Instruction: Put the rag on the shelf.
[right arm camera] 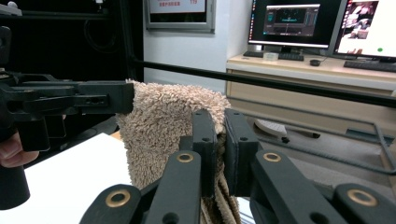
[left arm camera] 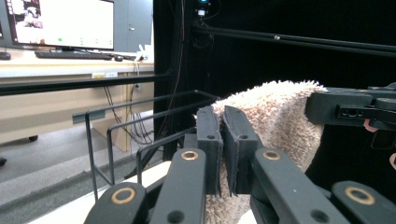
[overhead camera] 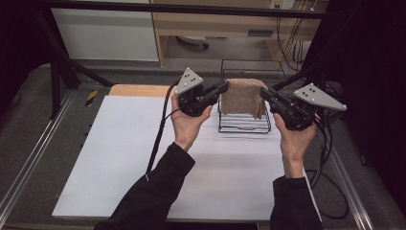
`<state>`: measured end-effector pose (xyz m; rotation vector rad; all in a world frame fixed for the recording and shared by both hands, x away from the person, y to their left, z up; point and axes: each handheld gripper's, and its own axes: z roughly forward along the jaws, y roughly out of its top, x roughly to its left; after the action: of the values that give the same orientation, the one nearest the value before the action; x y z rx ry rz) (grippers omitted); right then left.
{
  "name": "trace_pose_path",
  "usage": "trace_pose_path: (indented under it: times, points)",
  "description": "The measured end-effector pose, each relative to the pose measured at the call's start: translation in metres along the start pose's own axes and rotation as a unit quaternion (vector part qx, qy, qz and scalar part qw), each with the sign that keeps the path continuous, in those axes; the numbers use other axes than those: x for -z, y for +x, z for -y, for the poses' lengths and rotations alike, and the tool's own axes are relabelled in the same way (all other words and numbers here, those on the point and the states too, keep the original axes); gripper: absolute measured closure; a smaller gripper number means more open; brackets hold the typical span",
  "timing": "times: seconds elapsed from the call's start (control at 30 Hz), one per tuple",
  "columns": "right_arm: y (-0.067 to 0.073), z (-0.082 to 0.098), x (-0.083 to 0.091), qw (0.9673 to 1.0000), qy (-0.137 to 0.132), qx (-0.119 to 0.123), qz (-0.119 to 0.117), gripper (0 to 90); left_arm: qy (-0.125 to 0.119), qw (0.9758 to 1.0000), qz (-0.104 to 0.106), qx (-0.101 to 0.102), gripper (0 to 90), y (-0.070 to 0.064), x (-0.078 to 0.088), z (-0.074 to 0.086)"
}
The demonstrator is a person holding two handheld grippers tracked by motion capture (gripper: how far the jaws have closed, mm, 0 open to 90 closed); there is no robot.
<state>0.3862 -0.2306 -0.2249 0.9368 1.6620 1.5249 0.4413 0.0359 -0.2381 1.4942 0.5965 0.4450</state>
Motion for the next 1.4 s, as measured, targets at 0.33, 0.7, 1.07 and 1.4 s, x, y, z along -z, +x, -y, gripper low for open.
trace_pose_path:
  times: [0.33,0.7,1.07,1.4]
  points:
    - [-0.008,-0.016,-0.004,0.9998,-0.012,0.005,0.013,84.5,-0.019,0.9998,-0.005,-0.004,85.4,0.002,-0.011,-0.017]
    - [-0.016,-0.032,-0.006,0.9995,-0.021,0.01,0.021,84.5,-0.032,0.9994,-0.005,-0.008,85.4,0.002,-0.022,-0.031]
    - [-0.023,-0.047,-0.01,0.9991,-0.023,0.021,0.029,84.5,-0.041,0.9991,-0.009,-0.006,85.4,0.005,-0.033,-0.044]
    - [-0.036,-0.056,-0.02,0.9989,-0.031,0.015,0.033,84.5,-0.04,0.9989,-0.019,-0.016,85.4,0.009,-0.047,-0.054]
